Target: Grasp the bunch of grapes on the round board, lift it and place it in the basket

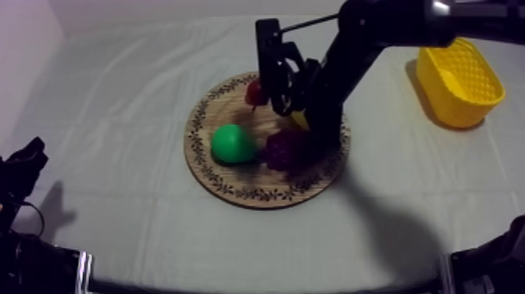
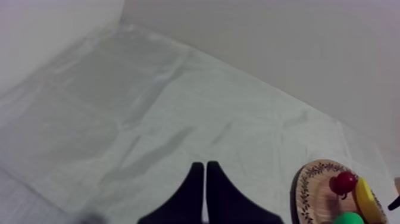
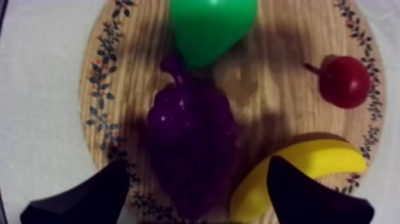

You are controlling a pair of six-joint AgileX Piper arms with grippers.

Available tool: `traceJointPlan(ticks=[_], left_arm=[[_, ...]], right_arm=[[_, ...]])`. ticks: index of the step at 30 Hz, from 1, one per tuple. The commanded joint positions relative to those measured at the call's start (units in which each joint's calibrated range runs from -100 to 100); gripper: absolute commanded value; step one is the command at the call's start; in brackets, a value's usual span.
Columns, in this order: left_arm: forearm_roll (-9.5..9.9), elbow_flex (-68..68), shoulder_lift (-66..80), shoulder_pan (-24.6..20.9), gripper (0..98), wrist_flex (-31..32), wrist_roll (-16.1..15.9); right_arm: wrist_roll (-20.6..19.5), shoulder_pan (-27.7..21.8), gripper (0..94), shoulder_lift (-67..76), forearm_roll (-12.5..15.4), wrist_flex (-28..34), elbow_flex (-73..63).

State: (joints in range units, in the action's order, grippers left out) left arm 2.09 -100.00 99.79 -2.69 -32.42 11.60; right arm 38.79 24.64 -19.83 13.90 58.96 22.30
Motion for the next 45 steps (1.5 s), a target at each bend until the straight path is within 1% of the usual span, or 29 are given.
traceJointPlan(ticks=[1, 7, 11, 13, 18, 20, 22, 26, 31, 35, 40, 45], left_arm=[[0.04, 0.0, 0.0, 0.0, 0.1, 0.0, 0.0], [0.04, 0.0, 0.0, 0.0, 0.1, 0.0, 0.0], [0.04, 0.0, 0.0, 0.0, 0.1, 0.0, 0.0], [0.04, 0.0, 0.0, 0.0, 0.1, 0.0, 0.0], [0.04, 0.0, 0.0, 0.0, 0.1, 0.0, 0.0], [0.04, 0.0, 0.0, 0.0, 0.1, 0.0, 0.0], [0.04, 0.0, 0.0, 0.0, 0.1, 0.0, 0.0], [0.04, 0.0, 0.0, 0.0, 0.1, 0.0, 0.0], [0.04, 0.0, 0.0, 0.0, 0.1, 0.0, 0.0], [0.04, 0.0, 0.0, 0.0, 0.1, 0.0, 0.0], [0.04, 0.0, 0.0, 0.0, 0.1, 0.0, 0.0], [0.04, 0.0, 0.0, 0.0, 0.1, 0.0, 0.0]], right_arm=[[0.1, 0.1, 82.9, -2.4, -0.1, -0.3, 0.0], [0.1, 0.9, 81.6, -6.6, -0.2, -3.4, 0.7], [-0.2, 1.2, 76.1, -8.8, -0.5, -4.6, -0.3], [-0.4, 1.3, 70.1, -9.7, -0.6, -4.5, -1.2], [0.4, 0.6, 46.6, -10.5, -0.2, -3.8, -2.6], [0.5, 0.3, 40.5, -10.0, -0.2, -2.6, -2.9], [0.5, 0.0, 37.6, -8.7, -0.3, -1.0, -3.0], [0.1, -0.5, 35.6, -2.7, -0.2, 2.6, -2.1], [-1.4, -2.5, 34.1, 9.1, 0.2, 7.9, -0.9], [-3.8, -5.1, 32.8, 17.8, 0.5, 10.9, -0.8], [-8.0, -9.4, 34.8, 26.0, -0.1, 12.4, -1.5], [-12.2, -14.7, 37.6, 30.5, -1.2, 10.0, -1.0]])
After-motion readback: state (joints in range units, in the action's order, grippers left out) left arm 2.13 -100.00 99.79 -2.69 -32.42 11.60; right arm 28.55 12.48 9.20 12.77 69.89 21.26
